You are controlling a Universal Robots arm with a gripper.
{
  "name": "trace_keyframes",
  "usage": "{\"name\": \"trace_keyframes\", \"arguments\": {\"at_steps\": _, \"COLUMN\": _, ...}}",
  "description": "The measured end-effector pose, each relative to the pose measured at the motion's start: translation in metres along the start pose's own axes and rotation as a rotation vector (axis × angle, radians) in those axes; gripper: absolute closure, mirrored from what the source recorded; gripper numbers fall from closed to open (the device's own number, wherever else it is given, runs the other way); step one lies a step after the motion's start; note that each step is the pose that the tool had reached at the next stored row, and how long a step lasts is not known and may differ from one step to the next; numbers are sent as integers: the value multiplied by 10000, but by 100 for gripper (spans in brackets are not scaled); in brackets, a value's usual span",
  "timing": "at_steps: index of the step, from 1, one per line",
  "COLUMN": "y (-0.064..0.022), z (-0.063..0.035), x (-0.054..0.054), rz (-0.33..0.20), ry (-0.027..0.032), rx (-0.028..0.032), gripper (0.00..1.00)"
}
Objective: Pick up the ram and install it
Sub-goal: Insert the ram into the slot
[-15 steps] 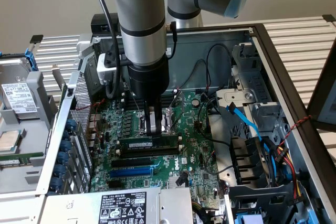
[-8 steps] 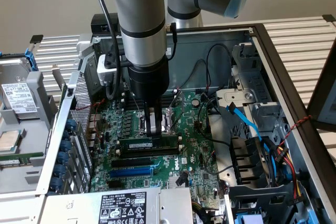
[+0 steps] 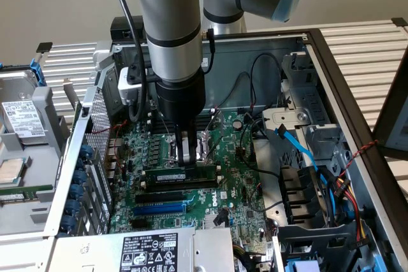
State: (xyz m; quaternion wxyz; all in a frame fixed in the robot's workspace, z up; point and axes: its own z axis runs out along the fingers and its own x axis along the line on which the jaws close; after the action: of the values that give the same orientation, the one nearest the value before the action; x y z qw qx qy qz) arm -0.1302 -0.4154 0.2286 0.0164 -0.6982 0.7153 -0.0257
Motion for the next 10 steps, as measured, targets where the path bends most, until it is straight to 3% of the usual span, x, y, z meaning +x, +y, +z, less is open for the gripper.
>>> {"name": "trace_keyframes", "arguments": {"at_steps": 10, "y": 3, "z": 10, "x": -1, "rz": 0, "ry": -1, "rx": 7, "gripper": 87}}
